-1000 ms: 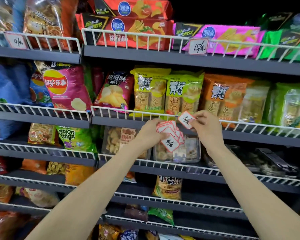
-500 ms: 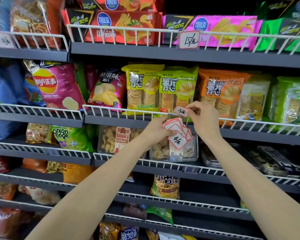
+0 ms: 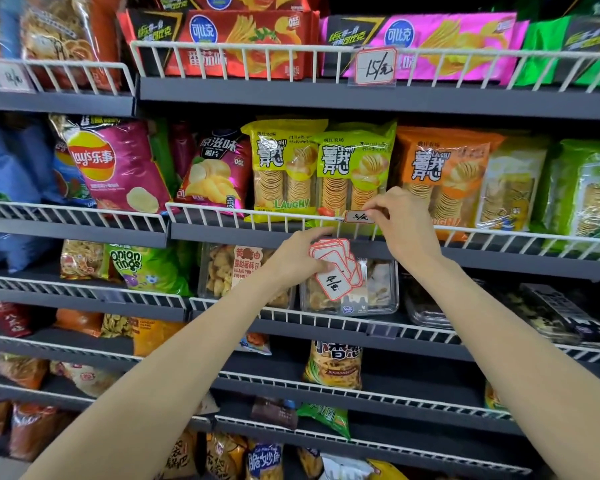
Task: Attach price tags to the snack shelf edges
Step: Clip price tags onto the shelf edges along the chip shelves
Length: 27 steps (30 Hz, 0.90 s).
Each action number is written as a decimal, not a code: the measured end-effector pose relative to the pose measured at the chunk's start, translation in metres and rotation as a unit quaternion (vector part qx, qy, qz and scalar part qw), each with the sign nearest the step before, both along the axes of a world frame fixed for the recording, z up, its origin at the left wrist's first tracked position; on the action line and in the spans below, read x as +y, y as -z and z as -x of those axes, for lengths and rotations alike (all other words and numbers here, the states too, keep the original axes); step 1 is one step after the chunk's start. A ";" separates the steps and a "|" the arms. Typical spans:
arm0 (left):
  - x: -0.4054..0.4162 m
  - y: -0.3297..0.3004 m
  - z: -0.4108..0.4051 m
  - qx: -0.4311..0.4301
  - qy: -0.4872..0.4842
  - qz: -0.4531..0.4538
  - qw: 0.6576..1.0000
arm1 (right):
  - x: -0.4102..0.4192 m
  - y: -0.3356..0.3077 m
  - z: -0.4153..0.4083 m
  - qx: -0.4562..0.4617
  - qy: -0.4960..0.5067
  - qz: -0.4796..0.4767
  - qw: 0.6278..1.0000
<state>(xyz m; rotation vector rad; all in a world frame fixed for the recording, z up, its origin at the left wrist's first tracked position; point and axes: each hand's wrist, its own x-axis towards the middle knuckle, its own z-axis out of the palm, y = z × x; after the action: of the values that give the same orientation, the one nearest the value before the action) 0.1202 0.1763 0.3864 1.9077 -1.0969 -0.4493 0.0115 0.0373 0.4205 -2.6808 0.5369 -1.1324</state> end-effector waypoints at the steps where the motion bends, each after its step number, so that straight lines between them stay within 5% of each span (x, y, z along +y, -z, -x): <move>1: 0.001 0.000 -0.001 -0.019 0.000 -0.007 1.000 | -0.001 0.000 -0.001 0.012 0.000 0.003 1.000; 8: 0.003 0.002 -0.008 -0.113 0.004 -0.052 0.992 | -0.004 0.006 -0.001 0.049 0.036 0.056 0.997; 27: 0.006 -0.005 -0.003 -0.097 0.020 -0.062 0.993 | 0.004 0.021 -0.010 0.113 0.093 0.232 0.962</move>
<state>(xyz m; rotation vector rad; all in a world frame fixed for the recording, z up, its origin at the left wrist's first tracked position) 0.1236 0.1819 0.3911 2.0759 -1.2592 -0.3677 0.0215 0.0417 0.3995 -3.2520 0.6379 -1.1188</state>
